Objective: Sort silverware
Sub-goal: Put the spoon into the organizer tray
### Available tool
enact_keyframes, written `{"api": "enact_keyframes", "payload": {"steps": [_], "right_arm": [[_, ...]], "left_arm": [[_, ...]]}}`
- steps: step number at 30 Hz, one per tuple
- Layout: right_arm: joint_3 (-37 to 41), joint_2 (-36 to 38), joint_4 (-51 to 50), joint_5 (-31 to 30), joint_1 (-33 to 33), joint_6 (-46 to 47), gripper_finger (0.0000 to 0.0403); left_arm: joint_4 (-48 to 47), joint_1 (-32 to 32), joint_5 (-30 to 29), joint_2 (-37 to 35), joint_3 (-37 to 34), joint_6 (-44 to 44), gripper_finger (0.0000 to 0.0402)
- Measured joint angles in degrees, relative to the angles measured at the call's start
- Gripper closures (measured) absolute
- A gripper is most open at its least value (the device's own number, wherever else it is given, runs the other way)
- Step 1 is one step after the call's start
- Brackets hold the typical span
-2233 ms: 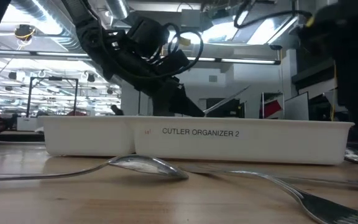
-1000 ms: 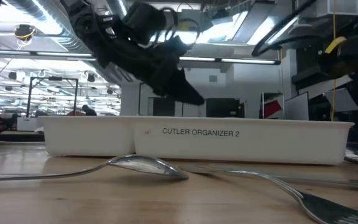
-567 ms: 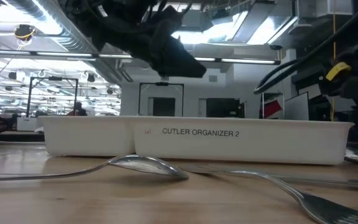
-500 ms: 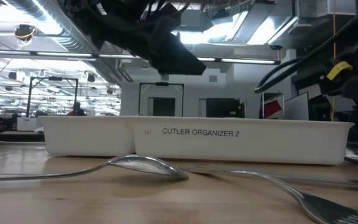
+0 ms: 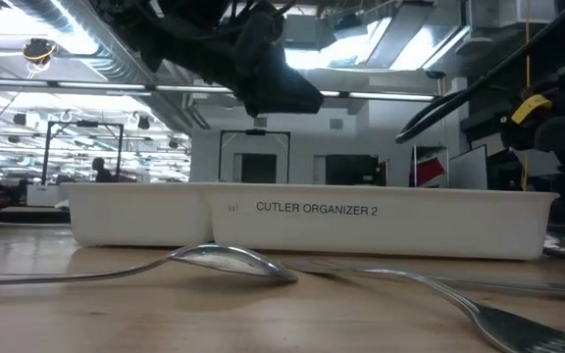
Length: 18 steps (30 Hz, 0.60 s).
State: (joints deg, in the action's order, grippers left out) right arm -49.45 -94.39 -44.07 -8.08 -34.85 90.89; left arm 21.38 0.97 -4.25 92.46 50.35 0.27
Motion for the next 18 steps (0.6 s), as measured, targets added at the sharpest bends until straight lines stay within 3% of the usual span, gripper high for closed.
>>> {"api": "enact_keyframes", "payload": {"steps": [10, 18], "right_arm": [[-8.55, -0.05, -8.67, 5.14, 0.00, -2.60, 0.0396], [-19.81, -0.03, -24.91, 1.95, -0.02, -11.01, 0.0389]], "left_arm": [[-5.48, 0.00, 0.01, -6.29, 0.00, -0.35, 0.0247], [-16.90, 0.00, 0.02, -13.02, 0.00, -4.55, 0.0247]]}}
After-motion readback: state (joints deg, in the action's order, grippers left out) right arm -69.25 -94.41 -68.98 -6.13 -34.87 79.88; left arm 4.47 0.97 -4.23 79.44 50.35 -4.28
